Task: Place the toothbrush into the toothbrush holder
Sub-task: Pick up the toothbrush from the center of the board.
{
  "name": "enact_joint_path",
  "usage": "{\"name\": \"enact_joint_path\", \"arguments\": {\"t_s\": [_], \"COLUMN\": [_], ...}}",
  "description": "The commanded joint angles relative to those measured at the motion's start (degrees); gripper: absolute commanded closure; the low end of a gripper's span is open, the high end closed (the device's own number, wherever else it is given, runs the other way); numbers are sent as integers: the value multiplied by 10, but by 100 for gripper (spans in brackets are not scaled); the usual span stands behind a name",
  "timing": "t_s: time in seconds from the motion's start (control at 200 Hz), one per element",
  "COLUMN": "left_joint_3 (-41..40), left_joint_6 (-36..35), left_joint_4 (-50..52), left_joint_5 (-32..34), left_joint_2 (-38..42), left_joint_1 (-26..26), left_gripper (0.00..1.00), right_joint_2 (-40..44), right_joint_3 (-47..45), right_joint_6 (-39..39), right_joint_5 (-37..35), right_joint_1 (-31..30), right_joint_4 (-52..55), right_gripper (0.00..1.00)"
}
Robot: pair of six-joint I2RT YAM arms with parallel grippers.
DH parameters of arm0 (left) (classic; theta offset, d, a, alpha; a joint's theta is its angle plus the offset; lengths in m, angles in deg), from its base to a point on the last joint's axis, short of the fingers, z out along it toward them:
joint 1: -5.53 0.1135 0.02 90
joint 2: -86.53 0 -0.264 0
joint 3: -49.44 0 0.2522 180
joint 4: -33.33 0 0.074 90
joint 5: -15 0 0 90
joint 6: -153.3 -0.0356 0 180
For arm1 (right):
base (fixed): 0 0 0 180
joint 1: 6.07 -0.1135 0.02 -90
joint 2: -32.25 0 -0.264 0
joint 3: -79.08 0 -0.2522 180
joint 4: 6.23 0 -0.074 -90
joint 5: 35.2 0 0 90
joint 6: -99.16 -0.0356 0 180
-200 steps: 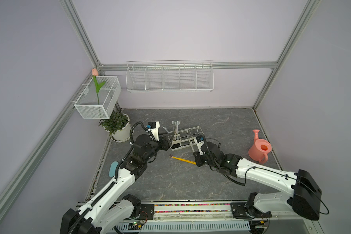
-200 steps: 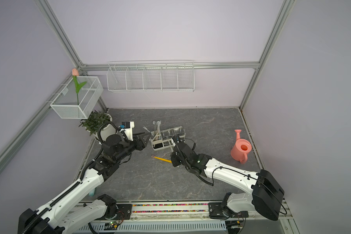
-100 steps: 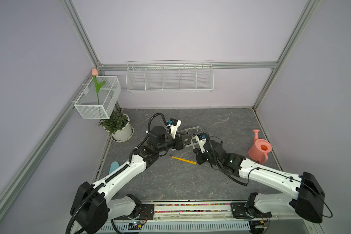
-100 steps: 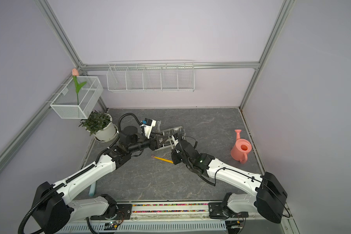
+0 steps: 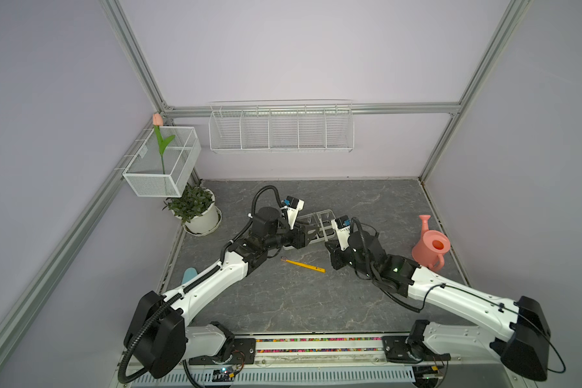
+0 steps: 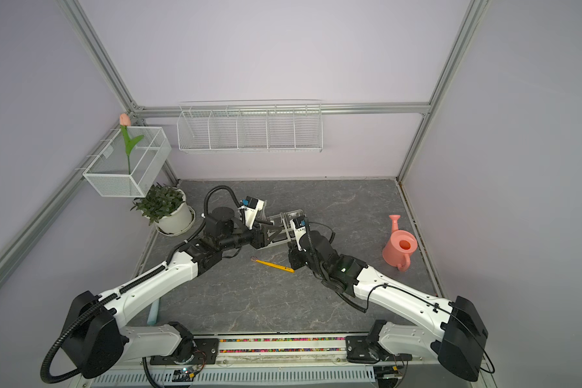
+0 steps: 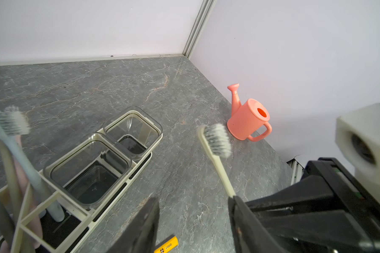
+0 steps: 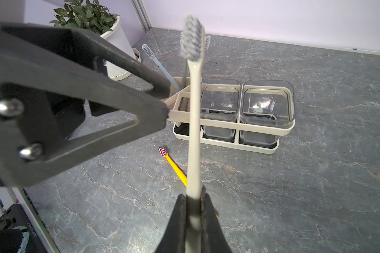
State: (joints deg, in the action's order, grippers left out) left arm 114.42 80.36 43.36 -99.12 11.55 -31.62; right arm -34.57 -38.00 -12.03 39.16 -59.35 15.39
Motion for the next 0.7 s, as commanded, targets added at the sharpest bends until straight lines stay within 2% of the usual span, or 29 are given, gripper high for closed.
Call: {"name": "enact_joint_path", "arguments": {"t_s": [0.0,0.355,0.695], "left_joint_3": [12,25,15], "left_joint_6": [16,31,72], "left_joint_4": [-48,-78,-152], "left_joint_5": [-17,-20,-32], "left_joint_2": [-10,-35,-51], "left_joint_1": [-3,-15,-19], "left_gripper": [45,46,47], "right_joint_2": [11,20,32], "right_joint_3": [-1,-8,-11], "right_joint_6": [10,12,1], "right_joint_5": [-10,-4,17], "right_joint_1": [4,4,4], "right_joint_4": [-5,-10,-10], "right_gripper": [93,93,93]}}
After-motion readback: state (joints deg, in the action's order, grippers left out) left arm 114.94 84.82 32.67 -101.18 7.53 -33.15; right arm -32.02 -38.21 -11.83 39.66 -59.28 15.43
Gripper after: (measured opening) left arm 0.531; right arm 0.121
